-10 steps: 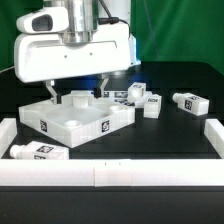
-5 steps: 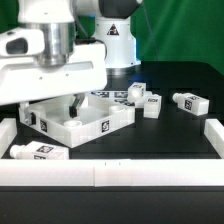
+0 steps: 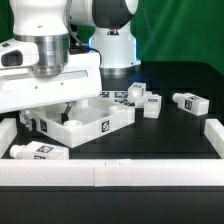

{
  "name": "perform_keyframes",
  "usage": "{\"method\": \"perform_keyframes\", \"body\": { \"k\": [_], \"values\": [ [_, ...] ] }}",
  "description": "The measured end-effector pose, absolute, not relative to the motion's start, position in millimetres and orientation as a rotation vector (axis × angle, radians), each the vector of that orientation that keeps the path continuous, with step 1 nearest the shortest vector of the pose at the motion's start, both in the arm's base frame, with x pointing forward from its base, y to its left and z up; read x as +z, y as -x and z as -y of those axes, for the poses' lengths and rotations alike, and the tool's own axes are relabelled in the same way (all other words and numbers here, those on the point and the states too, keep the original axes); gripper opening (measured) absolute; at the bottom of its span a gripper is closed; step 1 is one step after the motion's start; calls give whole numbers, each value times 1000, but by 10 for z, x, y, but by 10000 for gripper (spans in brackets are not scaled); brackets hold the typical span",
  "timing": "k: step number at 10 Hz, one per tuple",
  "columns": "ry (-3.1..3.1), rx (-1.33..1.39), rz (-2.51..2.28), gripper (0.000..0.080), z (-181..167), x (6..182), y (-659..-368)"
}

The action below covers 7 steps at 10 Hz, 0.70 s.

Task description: Assemble one leg

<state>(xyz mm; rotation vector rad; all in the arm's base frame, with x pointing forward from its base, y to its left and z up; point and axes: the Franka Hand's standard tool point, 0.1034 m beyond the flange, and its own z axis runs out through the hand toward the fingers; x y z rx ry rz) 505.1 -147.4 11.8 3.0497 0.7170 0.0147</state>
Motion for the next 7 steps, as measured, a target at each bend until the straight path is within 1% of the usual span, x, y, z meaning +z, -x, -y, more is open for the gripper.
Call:
{"method": "perform_keyframes", "body": {
  "k": [1,2,3,4,6,7],
  "values": [
    [-3050,15,-717,406,1473,118,-5051],
    [-3050,15,-717,231,1473,117,-5051],
    [-3049,14,-719,231,1475,117,-5049],
    [-3057,18,-680,68,1486,132,-5073],
    [-3069,48,-580,57,1516,202,-5191],
    [-3092,46,-495,57,1467,240,-5260]
  ]
}}
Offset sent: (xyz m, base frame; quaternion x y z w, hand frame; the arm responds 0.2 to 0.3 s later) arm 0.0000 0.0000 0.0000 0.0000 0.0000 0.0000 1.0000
